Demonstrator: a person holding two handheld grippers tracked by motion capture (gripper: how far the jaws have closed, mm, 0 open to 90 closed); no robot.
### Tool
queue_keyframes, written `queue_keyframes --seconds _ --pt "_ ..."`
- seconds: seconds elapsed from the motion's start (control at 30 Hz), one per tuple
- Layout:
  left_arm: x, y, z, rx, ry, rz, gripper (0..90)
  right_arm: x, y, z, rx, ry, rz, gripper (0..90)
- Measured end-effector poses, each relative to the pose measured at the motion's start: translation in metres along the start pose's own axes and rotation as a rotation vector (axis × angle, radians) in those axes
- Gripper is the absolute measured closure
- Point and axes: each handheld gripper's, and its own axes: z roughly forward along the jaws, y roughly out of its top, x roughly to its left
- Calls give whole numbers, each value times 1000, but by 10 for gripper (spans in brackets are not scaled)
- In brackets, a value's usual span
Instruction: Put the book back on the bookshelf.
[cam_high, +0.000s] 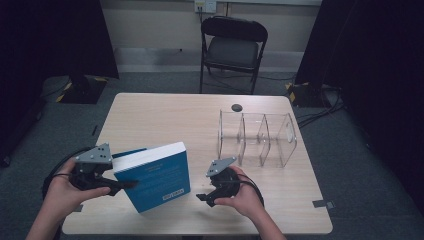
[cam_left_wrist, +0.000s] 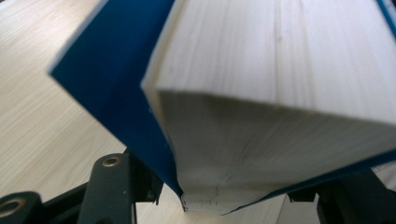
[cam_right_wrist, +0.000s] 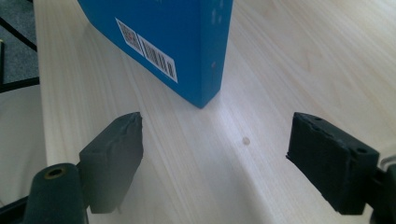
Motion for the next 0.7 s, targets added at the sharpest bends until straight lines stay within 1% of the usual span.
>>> queue_keyframes --seconds 0.03,0.07,0.13,0.17,0.2,0.23,0.27,0.33,0.4,0.47,0.5,0.57,0.63,0.7 --pt "0 -1 0 -5 0 2 429 0 0 0 0 0 0 176" --pt "1 -1 0 -2 -2 4 428 0 3 -1 4 6 -12 176" --pt "0 -2 -1 -2 1 0 428 0 9 -4 7 12 -19 176" --pt "0 -3 -1 -12 -5 -3 428 0 12 -6 4 14 -25 177" --pt "1 -3 -1 -12 -4 5 428 -1 17 -10 5 20 -20 177" --pt "1 -3 -2 -8 -4 5 428 -1 17 -10 5 20 -20 177" --pt "1 -3 -2 -7 -1 7 428 -2 23 -15 6 25 -23 177" --pt "1 -4 -2 -12 0 0 428 -2 25 -16 6 30 -29 177" --pt "2 -4 -3 -10 1 4 428 -3 31 -20 9 41 -28 178" --pt "2 -5 -3 -7 4 3 428 -3 36 -22 26 33 -43 178" --pt "1 -5 -3 -13 5 2 427 -3 39 -23 30 35 -52 178" --pt "1 -5 -3 -3 9 2 428 -2 43 -25 40 37 -58 178" --pt "0 -6 -3 -11 9 0 429 -1 49 -25 44 41 -79 178" --pt "0 -6 -4 -4 11 3 429 0 53 -27 46 42 -86 178"
